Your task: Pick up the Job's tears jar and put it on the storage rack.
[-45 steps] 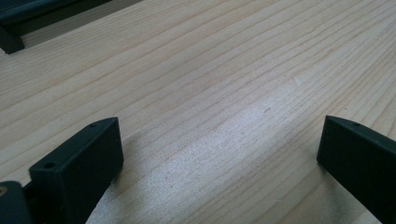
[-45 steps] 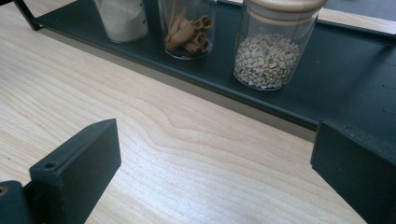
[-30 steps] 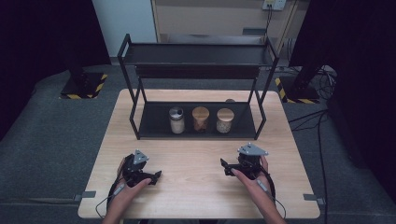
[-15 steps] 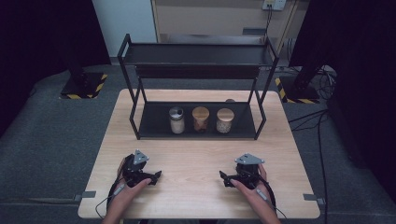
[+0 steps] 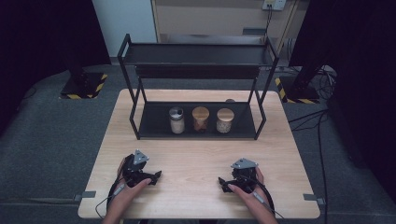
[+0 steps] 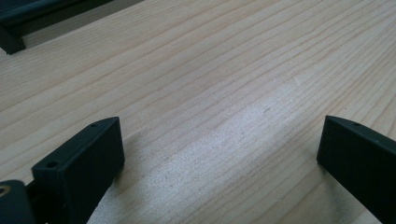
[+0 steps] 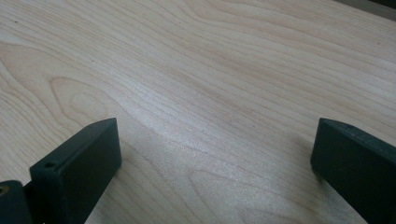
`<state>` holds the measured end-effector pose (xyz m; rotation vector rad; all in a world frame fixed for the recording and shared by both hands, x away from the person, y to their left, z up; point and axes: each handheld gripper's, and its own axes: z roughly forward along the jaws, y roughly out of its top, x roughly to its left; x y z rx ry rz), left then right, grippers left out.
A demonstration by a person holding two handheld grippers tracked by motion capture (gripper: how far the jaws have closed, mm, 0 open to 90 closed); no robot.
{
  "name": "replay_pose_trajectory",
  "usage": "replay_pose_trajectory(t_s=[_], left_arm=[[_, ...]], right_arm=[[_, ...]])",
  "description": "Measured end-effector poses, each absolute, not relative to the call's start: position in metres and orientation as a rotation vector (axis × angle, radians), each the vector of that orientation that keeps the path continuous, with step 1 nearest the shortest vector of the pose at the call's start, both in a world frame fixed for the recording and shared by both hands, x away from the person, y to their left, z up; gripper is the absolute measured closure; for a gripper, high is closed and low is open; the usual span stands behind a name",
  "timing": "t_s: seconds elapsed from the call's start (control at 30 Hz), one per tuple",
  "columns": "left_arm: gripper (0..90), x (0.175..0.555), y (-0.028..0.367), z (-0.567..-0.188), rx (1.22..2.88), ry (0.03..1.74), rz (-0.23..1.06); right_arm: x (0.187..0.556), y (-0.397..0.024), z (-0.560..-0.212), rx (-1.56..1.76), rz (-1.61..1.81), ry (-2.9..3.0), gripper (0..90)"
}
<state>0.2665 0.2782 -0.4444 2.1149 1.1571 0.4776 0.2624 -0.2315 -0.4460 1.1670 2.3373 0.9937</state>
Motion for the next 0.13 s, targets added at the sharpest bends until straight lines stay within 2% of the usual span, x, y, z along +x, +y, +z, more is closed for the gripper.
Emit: replay_pose_trajectory(t_s=[0.13], left_arm=[[0.0,0.2666,0.2783,-0.4445,2.114,1.157,0.477]], right_arm=[[0.2619,-0.2303,-0.4459,1.176,0.988,2.333,0.7]])
